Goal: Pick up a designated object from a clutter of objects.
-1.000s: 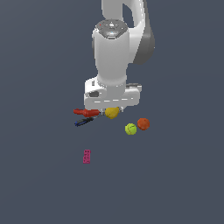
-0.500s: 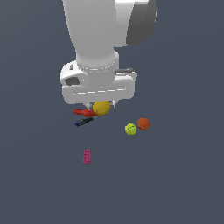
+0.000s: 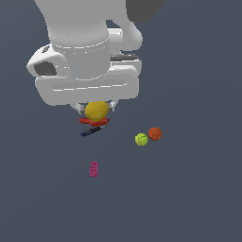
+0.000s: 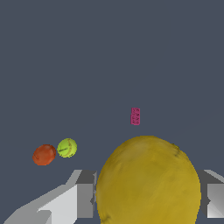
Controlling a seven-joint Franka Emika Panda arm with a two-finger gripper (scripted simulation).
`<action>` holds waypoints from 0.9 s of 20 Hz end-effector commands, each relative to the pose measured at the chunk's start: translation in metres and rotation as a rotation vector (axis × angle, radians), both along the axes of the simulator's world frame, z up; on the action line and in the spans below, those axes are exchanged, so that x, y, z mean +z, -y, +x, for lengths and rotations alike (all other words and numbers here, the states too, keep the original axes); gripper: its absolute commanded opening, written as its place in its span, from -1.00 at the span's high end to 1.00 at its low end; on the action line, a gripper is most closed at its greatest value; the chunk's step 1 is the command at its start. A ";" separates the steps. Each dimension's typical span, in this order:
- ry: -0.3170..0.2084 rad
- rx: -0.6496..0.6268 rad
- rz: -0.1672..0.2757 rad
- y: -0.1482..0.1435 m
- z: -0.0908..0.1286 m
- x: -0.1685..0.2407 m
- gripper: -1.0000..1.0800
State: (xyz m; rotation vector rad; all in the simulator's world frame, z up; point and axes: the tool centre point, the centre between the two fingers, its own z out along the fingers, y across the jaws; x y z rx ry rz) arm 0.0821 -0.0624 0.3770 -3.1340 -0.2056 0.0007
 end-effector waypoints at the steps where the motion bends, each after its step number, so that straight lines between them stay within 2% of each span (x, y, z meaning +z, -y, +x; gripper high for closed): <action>1: 0.001 0.000 0.000 0.006 0.007 0.013 1.00; 9: 0.001 0.000 -0.001 0.019 0.025 0.042 1.00; 18: 0.001 0.000 -0.001 0.025 0.034 0.056 1.00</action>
